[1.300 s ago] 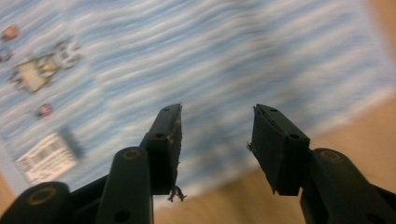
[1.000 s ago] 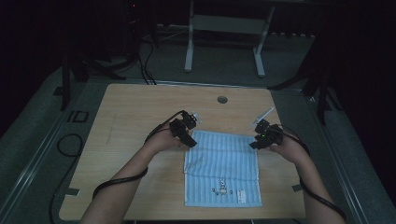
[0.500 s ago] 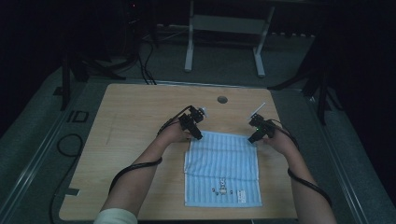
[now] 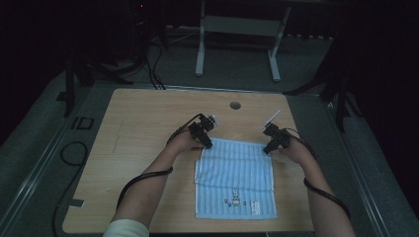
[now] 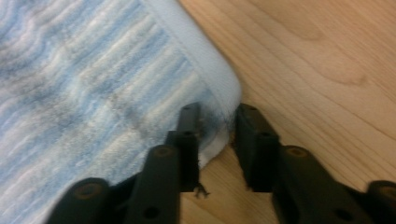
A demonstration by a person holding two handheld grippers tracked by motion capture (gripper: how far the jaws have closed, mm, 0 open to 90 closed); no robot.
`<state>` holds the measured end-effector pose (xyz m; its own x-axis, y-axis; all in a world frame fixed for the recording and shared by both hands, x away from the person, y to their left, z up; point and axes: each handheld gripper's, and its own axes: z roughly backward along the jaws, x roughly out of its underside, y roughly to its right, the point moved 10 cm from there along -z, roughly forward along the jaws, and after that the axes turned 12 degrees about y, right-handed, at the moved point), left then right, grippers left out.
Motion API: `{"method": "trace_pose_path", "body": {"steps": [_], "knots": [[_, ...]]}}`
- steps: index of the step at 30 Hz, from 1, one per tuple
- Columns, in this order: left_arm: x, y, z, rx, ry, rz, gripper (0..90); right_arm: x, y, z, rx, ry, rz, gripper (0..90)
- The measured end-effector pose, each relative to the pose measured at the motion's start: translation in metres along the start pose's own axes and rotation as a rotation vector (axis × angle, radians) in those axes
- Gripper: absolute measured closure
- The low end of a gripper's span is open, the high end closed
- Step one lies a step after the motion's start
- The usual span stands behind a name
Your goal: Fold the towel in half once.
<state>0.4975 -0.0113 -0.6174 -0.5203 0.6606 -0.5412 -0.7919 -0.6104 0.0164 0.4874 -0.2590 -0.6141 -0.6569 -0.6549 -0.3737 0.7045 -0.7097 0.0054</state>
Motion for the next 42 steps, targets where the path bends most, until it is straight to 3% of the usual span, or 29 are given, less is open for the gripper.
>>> {"method": "trace_pose_path", "body": {"steps": [1,2,3,4,5,6,8,10,14,18,19,20,21,24,26,30,31,33,36,40,42], "knots": [[0.0,0.0,0.0,0.0,0.0,0.0,57.6,0.0,0.0,0.0,0.0,0.0,0.0,77.1],[-0.001,0.004,0.0,0.013,-0.002,-0.014,68.1,-0.001,-0.005,0.0,0.013,-0.021,0.047,83.0],[-0.001,0.007,0.0,0.025,-0.002,-0.023,68.1,-0.001,-0.005,0.0,0.013,-0.021,0.047,83.0],[-0.001,0.012,0.0,0.047,-0.008,-0.029,81.7,-0.001,-0.006,0.0,0.026,-0.035,0.067,83.6],[-0.001,0.012,0.0,0.047,-0.008,-0.029,83.5,-0.001,-0.006,0.0,0.026,-0.035,0.067,83.6],[-0.001,0.014,0.001,0.032,-0.013,-0.058,84.2,-0.002,-0.006,0.0,0.027,-0.038,0.075,84.0],[-0.002,0.014,0.003,0.029,-0.012,-0.068,84.6,-0.003,-0.006,0.001,0.026,-0.038,0.074,84.0],[-0.008,0.015,0.01,0.03,0.028,-0.057,84.7,-0.006,-0.006,0.006,0.022,-0.014,0.069,84.1],[-0.025,0.014,0.036,0.042,0.108,-0.043,84.8,-0.022,-0.005,0.026,0.03,0.052,0.072,84.3],[-0.041,0.007,0.071,-0.003,0.172,-0.067,84.7,-0.045,-0.005,0.054,0.062,0.126,0.093,84.2],[-0.041,0.007,0.071,-0.003,0.172,-0.067,84.7,-0.045,-0.005,0.054,0.062,0.126,0.093,84.2],[-0.051,0.0,0.095,-0.03,0.206,-0.075,84.7,-0.052,-0.004,0.062,0.075,0.147,0.101,84.3],[-0.056,-0.003,0.107,-0.045,0.224,-0.072,84.7,-0.069,-0.001,0.084,0.112,0.207,0.101,84.2],[-0.07,-0.013,0.141,-0.097,0.267,-0.084,84.7,-0.095,0.003,0.118,0.166,0.299,0.096,84.2],[-0.077,-0.018,0.159,-0.133,0.295,-0.09,84.6,-0.111,0.005,0.141,0.204,0.348,0.113,84.3],[-0.088,-0.023,0.191,-0.167,0.346,-0.091,84.5,-0.134,0.005,0.177,0.26,0.411,0.141,84.1],[-0.088,-0.023,0.191,-0.167,0.346,-0.091,84.5,-0.134,0.005,0.177,0.26,0.411,0.141,84.1],[-0.089,-0.022,0.203,-0.177,0.377,-0.095,84.5,-0.144,0.005,0.197,0.298,0.444,0.16,84.1],[-0.086,-0.019,0.212,-0.18,0.403,-0.098,84.5,-0.146,-0.002,0.21,0.305,0.489,0.175,84.1],[-0.074,-0.004,0.214,-0.16,0.399,-0.12,84.4,-0.135,-0.015,0.213,0.295,0.519,0.198,84.1],[-0.064,0.008,0.21,-0.149,0.392,-0.149,84.4,-0.123,-0.023,0.208,0.282,0.509,0.22,84.1]]}}
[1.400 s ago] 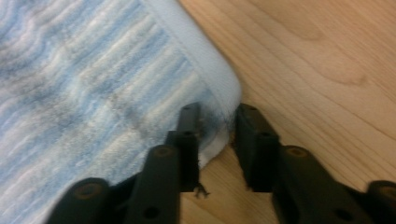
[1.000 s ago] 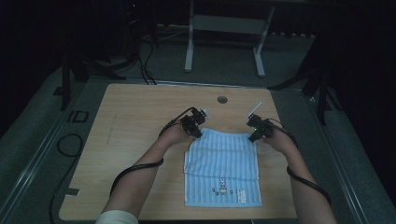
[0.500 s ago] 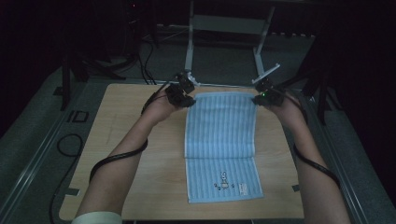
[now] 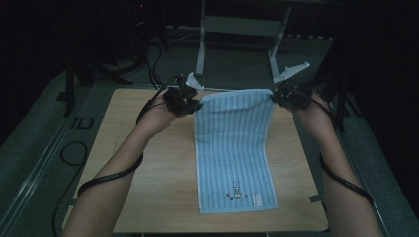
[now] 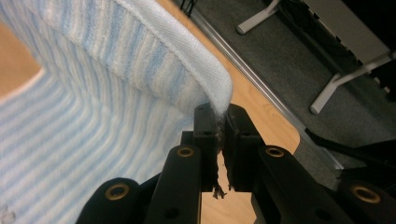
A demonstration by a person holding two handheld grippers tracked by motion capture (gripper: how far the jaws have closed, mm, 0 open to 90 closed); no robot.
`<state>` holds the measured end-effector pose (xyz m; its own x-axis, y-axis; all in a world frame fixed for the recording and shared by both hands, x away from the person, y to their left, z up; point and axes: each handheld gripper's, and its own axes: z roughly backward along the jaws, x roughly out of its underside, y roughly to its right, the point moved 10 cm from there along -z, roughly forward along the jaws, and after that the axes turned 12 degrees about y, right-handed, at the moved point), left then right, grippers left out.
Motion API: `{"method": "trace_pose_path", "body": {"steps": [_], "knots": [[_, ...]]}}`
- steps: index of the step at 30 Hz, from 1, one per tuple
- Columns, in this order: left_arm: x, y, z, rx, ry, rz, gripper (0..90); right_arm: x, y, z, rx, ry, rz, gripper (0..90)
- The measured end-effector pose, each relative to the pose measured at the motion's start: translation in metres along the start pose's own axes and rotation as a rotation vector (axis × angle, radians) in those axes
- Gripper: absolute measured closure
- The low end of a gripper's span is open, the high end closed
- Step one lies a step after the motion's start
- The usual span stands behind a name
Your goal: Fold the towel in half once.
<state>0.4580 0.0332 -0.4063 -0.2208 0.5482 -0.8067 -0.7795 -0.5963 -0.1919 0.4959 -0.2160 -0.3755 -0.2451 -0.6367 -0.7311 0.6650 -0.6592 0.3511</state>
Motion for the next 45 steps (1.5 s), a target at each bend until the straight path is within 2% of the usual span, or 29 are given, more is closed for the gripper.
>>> {"method": "trace_pose_path", "body": {"steps": [1,3,5,6,7,9,10,11,12,14,15,17,18,19,22,23,25,29,31,33,34,35,36,37,39,40,42,45], "knots": [[0.007,0.01,0.0,0.022,-0.004,-0.002,84.3,0.005,-0.003,0.001,-0.003,-0.001,0.007,84.1],[0.017,0.022,0.0,0.041,-0.001,-0.009,84.3,0.02,-0.015,0.004,-0.038,0.002,0.004,84.0],[0.029,0.036,-0.001,0.071,-0.006,-0.008,84.3,0.039,-0.025,0.008,-0.046,-0.009,0.005,84.0],[0.033,0.041,-0.001,0.075,-0.003,-0.013,84.3,0.051,-0.033,0.009,-0.069,-0.017,0.012,83.9],[0.043,0.053,-0.003,0.107,-0.017,-0.023,84.3,0.058,-0.038,0.011,-0.078,-0.018,0.012,83.9],[0.054,0.066,-0.005,0.117,-0.023,-0.043,84.3,0.078,-0.052,0.014,-0.105,-0.021,-0.005,83.9],[0.059,0.073,-0.006,0.134,-0.031,-0.046,84.3,0.087,-0.059,0.015,-0.114,-0.026,-0.003,83.8],[0.068,0.085,-0.007,0.153,-0.04,-0.067,84.2,0.094,-0.064,0.016,-0.12,-0.031,-0.004,83.8],[0.074,0.092,-0.008,0.164,-0.051,-0.076,84.2,0.106,-0.075,0.017,-0.136,-0.041,-0.018,83.8],[0.085,0.105,-0.008,0.183,-0.064,-0.092,84.2,0.12,-0.088,0.02,-0.151,-0.048,-0.004,83.6],[0.09,0.11,-0.009,0.191,-0.075,-0.095,84.2,0.128,-0.098,0.023,-0.164,-0.047,-0.011,83.6],[0.101,0.121,-0.008,0.199,-0.096,-0.118,84.1,0.142,-0.114,0.027,-0.186,-0.06,0.006,83.4],[0.106,0.127,-0.008,0.214,-0.103,-0.121,84.1,0.147,-0.12,0.03,-0.192,-0.055,-0.011,83.4],[0.106,0.127,-0.008,0.214,-0.103,-0.121,84.1,0.147,-0.12,0.03,-0.192,-0.055,-0.011,83.4],[0.119,0.144,-0.003,0.245,-0.107,-0.126,83.9,0.166,-0.139,0.04,-0.218,-0.064,-0.018,83.3],[0.122,0.146,-0.003,0.237,-0.108,-0.137,83.9,0.171,-0.144,0.043,-0.236,-0.065,-0.024,83.3],[0.129,0.155,-0.003,0.257,-0.107,-0.121,83.5,0.179,-0.148,0.046,-0.234,-0.071,-0.032,83.2],[0.143,0.173,-0.004,0.284,-0.119,-0.124,83.2,0.197,-0.158,0.046,-0.274,-0.087,-0.069,82.7],[0.15,0.181,-0.005,0.299,-0.123,-0.108,83.1,0.206,-0.165,0.046,-0.292,-0.095,-0.069,82.7],[0.158,0.189,-0.006,0.309,-0.133,-0.107,82.3,0.213,-0.173,0.047,-0.316,-0.1,-0.09,82.3],[0.16,0.192,-0.006,0.313,-0.138,-0.103,82.3,0.218,-0.178,0.049,-0.32,-0.102,-0.082,82.2],[0.164,0.197,-0.006,0.331,-0.15,-0.103,81.3,0.221,-0.18,0.05,-0.324,-0.104,-0.09,81.5],[0.168,0.202,-0.006,0.351,-0.158,-0.106,79.5,0.224,-0.183,0.052,-0.338,-0.108,-0.107,79.4],[0.171,0.209,-0.004,0.375,-0.164,-0.104,78.1,0.229,-0.187,0.055,-0.349,-0.122,-0.101,76.5],[0.176,0.22,-0.001,0.421,-0.183,-0.106,66.3,0.238,-0.193,0.064,-0.377,-0.15,-0.111,67.4],[0.176,0.222,0.001,0.417,-0.185,-0.113,64.3,0.24,-0.194,0.068,-0.384,-0.156,-0.11,65.5],[0.176,0.226,0.005,0.447,-0.191,-0.101,59.2,0.241,-0.194,0.074,-0.398,-0.153,-0.111,59.6],[0.177,0.22,0.007,0.42,-0.211,-0.102,53.7,0.239,-0.186,0.08,-0.378,-0.151,-0.11,57.2]]}}
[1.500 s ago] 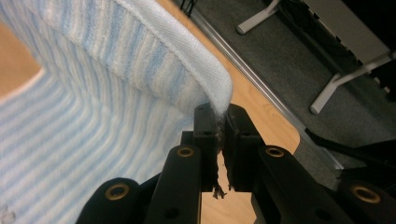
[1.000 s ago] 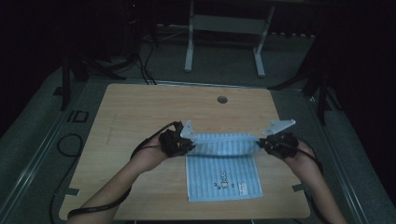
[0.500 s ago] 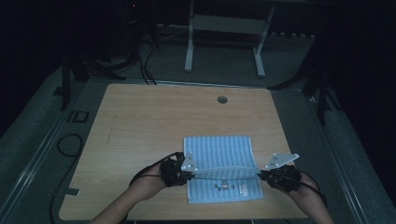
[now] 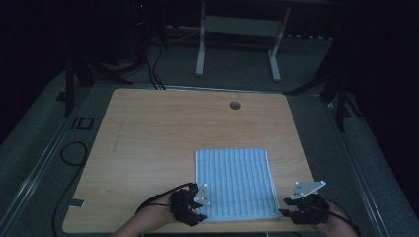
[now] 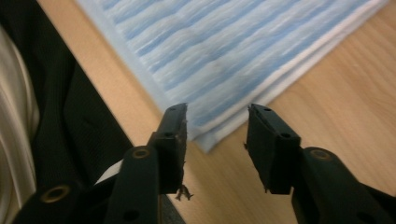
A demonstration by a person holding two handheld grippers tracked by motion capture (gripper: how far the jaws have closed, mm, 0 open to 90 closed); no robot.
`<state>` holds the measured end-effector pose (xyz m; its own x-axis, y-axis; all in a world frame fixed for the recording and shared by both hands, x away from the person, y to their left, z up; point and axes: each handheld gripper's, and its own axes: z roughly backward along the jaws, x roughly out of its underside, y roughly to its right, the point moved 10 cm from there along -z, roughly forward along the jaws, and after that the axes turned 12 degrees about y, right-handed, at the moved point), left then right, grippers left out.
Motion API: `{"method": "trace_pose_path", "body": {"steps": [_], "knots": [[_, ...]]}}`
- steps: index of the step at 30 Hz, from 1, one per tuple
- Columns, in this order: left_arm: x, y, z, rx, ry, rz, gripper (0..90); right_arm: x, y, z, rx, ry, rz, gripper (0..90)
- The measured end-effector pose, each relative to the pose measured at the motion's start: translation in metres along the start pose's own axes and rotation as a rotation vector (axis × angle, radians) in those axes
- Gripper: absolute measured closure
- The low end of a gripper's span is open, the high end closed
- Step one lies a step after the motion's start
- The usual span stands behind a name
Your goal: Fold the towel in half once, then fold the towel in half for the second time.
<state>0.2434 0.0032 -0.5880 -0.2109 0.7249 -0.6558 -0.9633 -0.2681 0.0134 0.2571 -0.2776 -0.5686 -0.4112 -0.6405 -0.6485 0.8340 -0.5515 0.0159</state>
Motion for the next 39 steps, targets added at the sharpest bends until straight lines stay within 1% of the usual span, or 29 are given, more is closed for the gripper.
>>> {"method": "trace_pose_path", "body": {"steps": [1,3,4,7,9,10,11,12,13,14,15,16,17,18,20,22,24,25,27,28,29,31,32,33,34,36,37,38,39], "knots": [[0.001,-0.005,0.001,-0.011,-0.007,0.01,52.5,-0.001,0.002,0.001,-0.002,0.0,-0.01,57.1],[0.003,-0.014,0.002,-0.033,-0.011,0.037,49.5,-0.004,0.011,0.002,0.021,0.004,-0.012,56.2],[0.003,-0.018,0.003,-0.038,-0.009,0.051,48.8,-0.006,0.014,0.001,0.019,0.006,-0.016,56.1],[0.003,-0.031,0.004,-0.052,0.004,0.075,46.1,-0.013,0.023,-0.005,0.028,0.009,-0.01,55.9],[0.002,-0.041,0.005,-0.07,0.01,0.087,46.0,-0.021,0.03,-0.012,0.029,0.016,0.007,55.1],[0.002,-0.041,0.005,-0.07,0.01,0.087,44.7,-0.021,0.03,-0.012,0.029,0.016,0.007,55.1],[0.0,-0.051,0.006,-0.091,0.017,0.095,44.7,-0.025,0.033,-0.014,0.027,0.019,0.009,55.0],[-0.001,-0.056,0.008,-0.091,0.02,0.099,43.9,-0.033,0.041,-0.02,0.032,0.022,0.014,54.4],[-0.003,-0.06,0.008,-0.1,0.029,0.112,43.9,-0.037,0.045,-0.022,0.037,0.025,0.02,54.4],[-0.004,-0.065,0.009,-0.106,0.035,0.113,43.9,-0.041,0.049,-0.024,0.032,0.03,0.018,54.2],[-0.005,-0.07,0.01,-0.103,0.043,0.124,43.9,-0.044,0.053,-0.027,0.033,0.034,0.017,54.1],[-0.005,-0.07,0.01,-0.103,0.043,0.124,43.9,-0.044,0.053,-0.027,0.033,0.034,0.017,54.1],[-0.007,-0.085,0.012,-0.123,0.048,0.139,43.9,-0.048,0.056,-0.028,0.037,0.036,0.017,54.1],[-0.008,-0.09,0.012,-0.131,0.05,0.149,43.9,-0.055,0.065,-0.033,0.034,0.034,0.018,54.1],[-0.008,-0.102,0.011,-0.152,0.047,0.153,43.9,-0.061,0.071,-0.037,0.026,0.032,0.022,53.7],[-0.007,-0.114,0.01,-0.162,0.043,0.164,43.9,-0.067,0.079,-0.041,0.036,0.025,0.025,53.6],[-0.007,-0.126,0.007,-0.177,0.045,0.181,43.7,-0.072,0.09,-0.045,0.037,0.019,0.012,53.6],[-0.008,-0.131,0.006,-0.18,0.045,0.203,41.8,-0.075,0.096,-0.047,0.047,0.017,0.004,53.6],[-0.009,-0.142,0.003,-0.186,0.057,0.228,40.3,-0.082,0.107,-0.051,0.053,0.02,-0.008,53.3],[-0.01,-0.148,0.002,-0.189,0.058,0.234,40.1,-0.085,0.113,-0.053,0.055,0.021,-0.016,53.1],[-0.011,-0.153,0.001,-0.2,0.063,0.237,40.1,-0.088,0.12,-0.055,0.065,0.025,-0.025,53.2],[-0.012,-0.164,-0.001,-0.204,0.065,0.251,39.2,-0.093,0.13,-0.06,0.067,0.023,-0.051,53.2],[-0.013,-0.169,-0.002,-0.222,0.068,0.255,37.4,-0.095,0.135,-0.063,0.07,0.021,-0.059,53.3],[-0.014,-0.175,-0.003,-0.235,0.063,0.257,37.4,-0.097,0.14,-0.066,0.071,0.018,-0.067,53.2],[-0.014,-0.18,-0.004,-0.246,0.058,0.268,37.3,-0.099,0.144,-0.069,0.067,0.012,-0.077,53.2],[-0.015,-0.187,-0.007,-0.268,0.043,0.28,37.3,-0.102,0.152,-0.076,0.063,0.005,-0.092,53.2],[-0.017,-0.189,-0.008,-0.267,0.043,0.278,37.3,-0.103,0.156,-0.08,0.059,0.0,-0.108,53.4],[-0.019,-0.19,-0.01,-0.259,0.049,0.285,37.3,-0.103,0.159,-0.084,0.061,-0.014,-0.123,53.4],[-0.02,-0.191,-0.013,-0.252,0.048,0.285,37.3,-0.102,0.163,-0.088,0.07,-0.029,-0.128,53.5]]}}
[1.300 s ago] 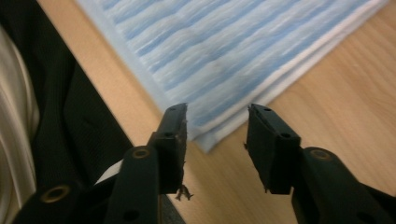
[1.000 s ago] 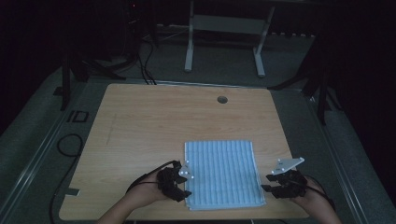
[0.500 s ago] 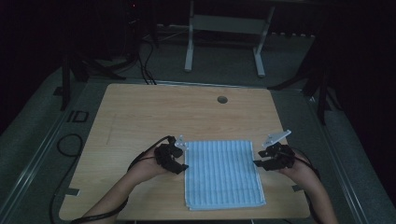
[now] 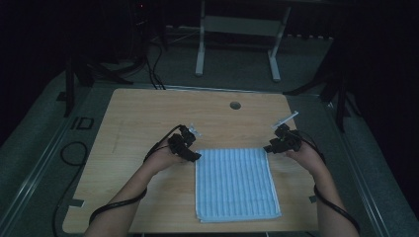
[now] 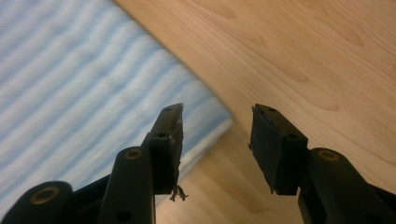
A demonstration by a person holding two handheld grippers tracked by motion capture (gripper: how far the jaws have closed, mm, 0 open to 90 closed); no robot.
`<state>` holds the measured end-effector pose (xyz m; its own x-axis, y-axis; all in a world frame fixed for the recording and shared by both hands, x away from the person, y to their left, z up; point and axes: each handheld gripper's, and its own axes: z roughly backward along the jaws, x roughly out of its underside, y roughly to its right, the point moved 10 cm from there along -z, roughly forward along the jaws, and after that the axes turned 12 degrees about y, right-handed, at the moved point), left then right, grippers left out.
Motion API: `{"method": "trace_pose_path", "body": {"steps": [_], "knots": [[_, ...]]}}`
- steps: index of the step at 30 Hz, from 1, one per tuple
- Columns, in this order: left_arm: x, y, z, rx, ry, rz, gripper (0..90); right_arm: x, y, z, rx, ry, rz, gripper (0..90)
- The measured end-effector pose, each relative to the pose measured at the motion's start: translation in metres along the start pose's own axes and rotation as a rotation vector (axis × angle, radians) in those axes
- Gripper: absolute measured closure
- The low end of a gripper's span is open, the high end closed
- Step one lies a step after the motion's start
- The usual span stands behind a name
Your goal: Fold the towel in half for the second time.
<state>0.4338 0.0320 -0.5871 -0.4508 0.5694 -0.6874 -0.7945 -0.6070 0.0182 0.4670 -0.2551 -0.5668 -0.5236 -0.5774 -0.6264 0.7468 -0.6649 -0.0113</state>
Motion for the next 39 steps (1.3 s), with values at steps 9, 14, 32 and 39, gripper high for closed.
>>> {"method": "trace_pose_path", "body": {"steps": [9,14,32,39], "knots": [[0.002,-0.006,-0.023,0.05,-0.025,0.04,42.9,0.011,0.001,-0.033,-0.031,-0.106,-0.023,54.4],[0.008,-0.009,-0.03,0.031,-0.077,0.021,49.5,0.018,-0.001,-0.042,-0.038,-0.167,0.0,65.1],[-0.022,-0.012,-0.011,0.025,-0.009,-0.024,85.0,-0.005,0.001,-0.026,-0.017,-0.115,0.028,84.5],[-0.051,-0.028,0.021,-0.049,0.052,-0.054,85.0,-0.043,0.001,-0.006,0.03,-0.046,0.071,84.5]]}}
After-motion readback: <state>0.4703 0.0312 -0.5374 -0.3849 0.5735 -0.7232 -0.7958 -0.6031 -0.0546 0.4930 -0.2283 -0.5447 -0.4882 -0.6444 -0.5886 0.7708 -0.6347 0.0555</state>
